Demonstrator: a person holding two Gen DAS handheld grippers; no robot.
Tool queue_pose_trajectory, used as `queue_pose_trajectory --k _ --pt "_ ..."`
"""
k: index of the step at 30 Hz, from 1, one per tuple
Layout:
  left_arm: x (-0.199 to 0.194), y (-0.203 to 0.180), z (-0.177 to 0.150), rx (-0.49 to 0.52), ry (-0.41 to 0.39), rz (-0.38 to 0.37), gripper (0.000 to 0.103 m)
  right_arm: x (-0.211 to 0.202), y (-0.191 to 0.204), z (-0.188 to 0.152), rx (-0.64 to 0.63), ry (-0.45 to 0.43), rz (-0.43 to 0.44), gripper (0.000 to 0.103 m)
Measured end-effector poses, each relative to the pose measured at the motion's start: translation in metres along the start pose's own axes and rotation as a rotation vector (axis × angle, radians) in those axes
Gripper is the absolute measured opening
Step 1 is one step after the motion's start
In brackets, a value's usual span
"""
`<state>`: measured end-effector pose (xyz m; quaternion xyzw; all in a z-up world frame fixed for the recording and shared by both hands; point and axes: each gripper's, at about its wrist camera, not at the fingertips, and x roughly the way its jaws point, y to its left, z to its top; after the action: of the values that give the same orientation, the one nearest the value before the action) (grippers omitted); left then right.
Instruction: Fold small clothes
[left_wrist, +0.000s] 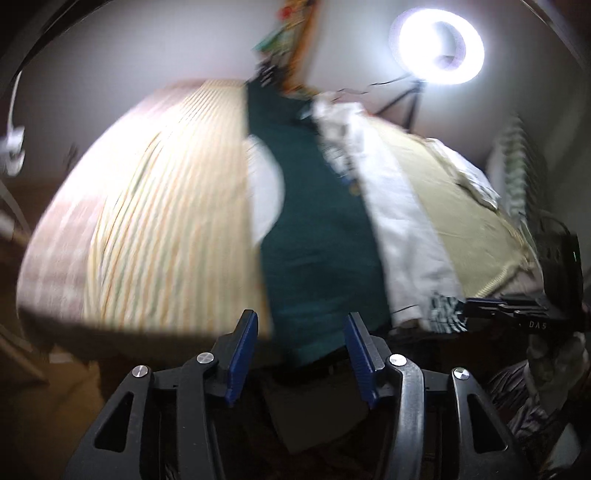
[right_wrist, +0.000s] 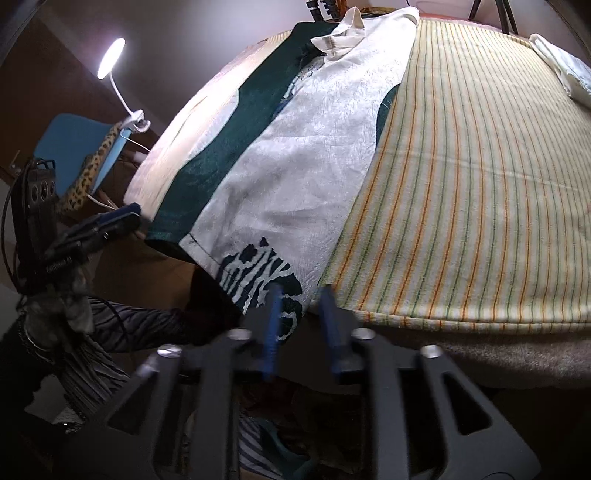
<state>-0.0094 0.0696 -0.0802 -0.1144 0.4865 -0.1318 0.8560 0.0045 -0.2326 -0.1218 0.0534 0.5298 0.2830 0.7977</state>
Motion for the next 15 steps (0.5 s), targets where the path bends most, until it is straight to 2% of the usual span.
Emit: queue_pose_trajectory --k 3,5,7,8,9,10,12,15 --pt "0.008 0.018 -0.003 -0.061 0.048 -0.022 0.050 -0.002 -0.012 0.000 0.061 0.000 0.045 0.005" --pt "0.017 0.020 -0.006 -0.081 0.083 -0.067 0.049 -0.004 -0.023 -0.001 0.116 -0.009 0.092 0.005" --pt "0.024 0.019 -0.007 -0.096 0.112 -0.098 0.043 -0.004 -0.029 -0.001 0.146 -0.008 0.121 0.005" --pt "0.027 0.018 -0.007 -0.101 0.125 -0.113 0.034 -0.004 -0.031 -0.001 0.163 -0.005 0.134 0.006" --pt "0.029 0.017 -0.007 -0.109 0.136 -0.124 0.027 -0.003 -0.035 -0.001 0.185 0.006 0.157 0.013" --pt "0.030 0.016 -0.006 -0.117 0.142 -0.138 0.024 0.000 -0.038 -0.001 0.208 0.021 0.178 0.016" --pt "0.031 0.015 -0.003 -0.134 0.139 -0.161 0.006 0.002 -0.042 -0.002 0.249 0.022 0.228 0.022" --pt "0.027 0.013 0.002 -0.134 0.117 -0.177 0.002 0.005 -0.043 -0.003 0.267 0.046 0.258 0.022"
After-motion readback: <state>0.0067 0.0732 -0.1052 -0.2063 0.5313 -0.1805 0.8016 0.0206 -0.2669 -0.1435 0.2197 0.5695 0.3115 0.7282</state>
